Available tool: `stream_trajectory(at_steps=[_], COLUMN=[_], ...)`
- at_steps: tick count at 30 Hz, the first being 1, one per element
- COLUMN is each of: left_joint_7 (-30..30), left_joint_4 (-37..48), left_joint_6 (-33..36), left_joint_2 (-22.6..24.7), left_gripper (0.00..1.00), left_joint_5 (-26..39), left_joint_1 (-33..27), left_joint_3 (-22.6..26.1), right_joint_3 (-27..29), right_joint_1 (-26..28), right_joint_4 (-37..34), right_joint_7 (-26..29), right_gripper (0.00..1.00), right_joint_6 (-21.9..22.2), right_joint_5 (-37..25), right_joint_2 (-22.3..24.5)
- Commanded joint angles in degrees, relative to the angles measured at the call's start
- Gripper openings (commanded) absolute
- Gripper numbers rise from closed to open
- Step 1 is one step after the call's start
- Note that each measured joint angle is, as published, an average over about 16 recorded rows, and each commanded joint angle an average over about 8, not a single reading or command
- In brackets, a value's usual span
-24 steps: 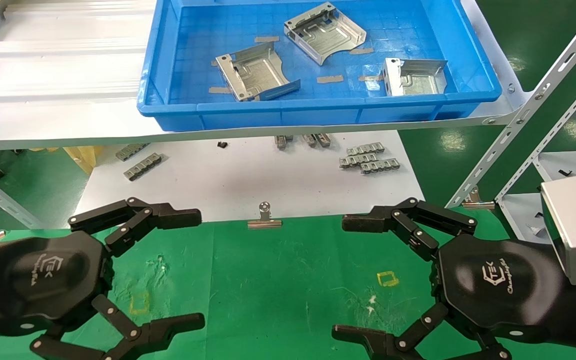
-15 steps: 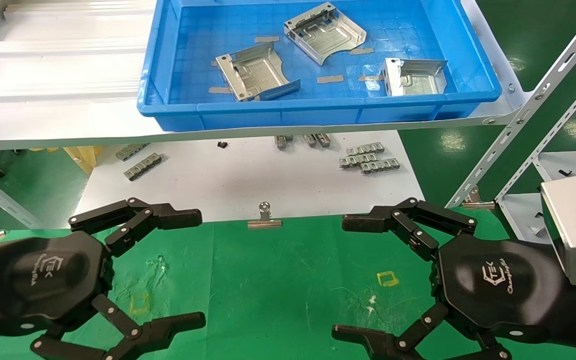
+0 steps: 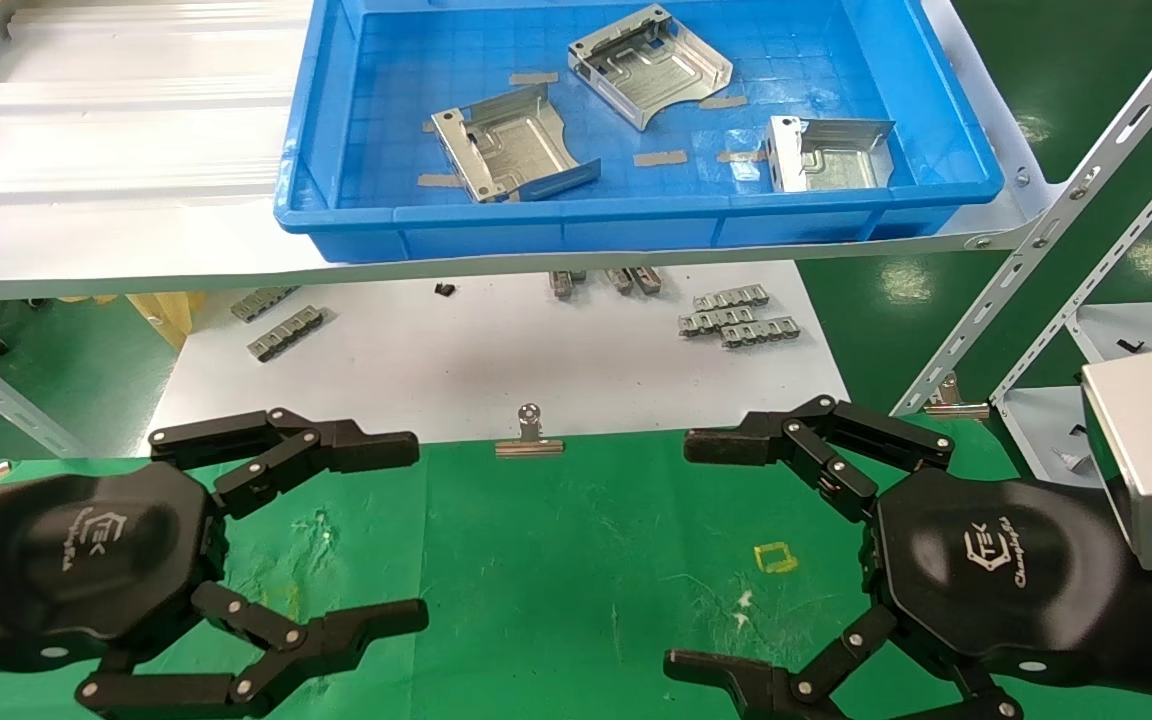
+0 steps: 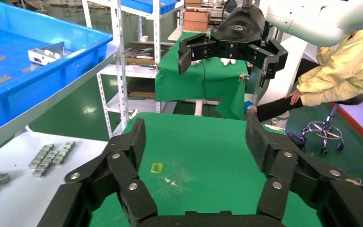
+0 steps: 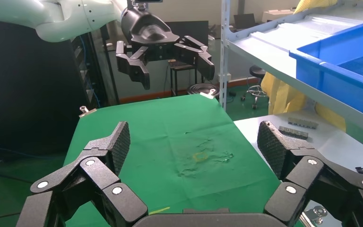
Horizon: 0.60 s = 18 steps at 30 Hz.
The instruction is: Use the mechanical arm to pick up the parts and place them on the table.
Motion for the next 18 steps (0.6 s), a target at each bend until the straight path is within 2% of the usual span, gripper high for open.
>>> stream_trajectory(at_steps=[1,8,11,14,18], left_joint_7=[0.0,0.0,0.0,0.0,0.0], left_joint_4=[0.0,0.0,0.0,0.0,0.0], left_joint_6=[0.0,0.0,0.0,0.0,0.0], left_joint_2=[0.0,0.0,0.0,0.0,0.0], left_gripper=[0.00,0.00,0.00,0.00,0.00], left_joint_5=[0.0,0.0,0.0,0.0,0.0], left_joint_1=[0.0,0.0,0.0,0.0,0.0], left_joint_3=[0.0,0.0,0.0,0.0,0.0], right_joint_3=[0.0,0.0,-0.2,-1.0,-3.6], right_joint_1=[0.0,0.3,2.1,6.0,13.8], right_joint_4=[0.0,0.1,0.2,-0.2,-2.4], right_joint_7=[0.0,-0.1,0.3,1.8,6.2], right_gripper=[1.00,1.00,1.00,1.00,1.00], right_joint_6=[0.0,0.3,1.9,5.5,13.5], right_joint_5=[0.0,-0.3,-1.5,-4.5,-11.9], right_joint_2=[0.0,-0.1,-0.9,-2.8,-7.1])
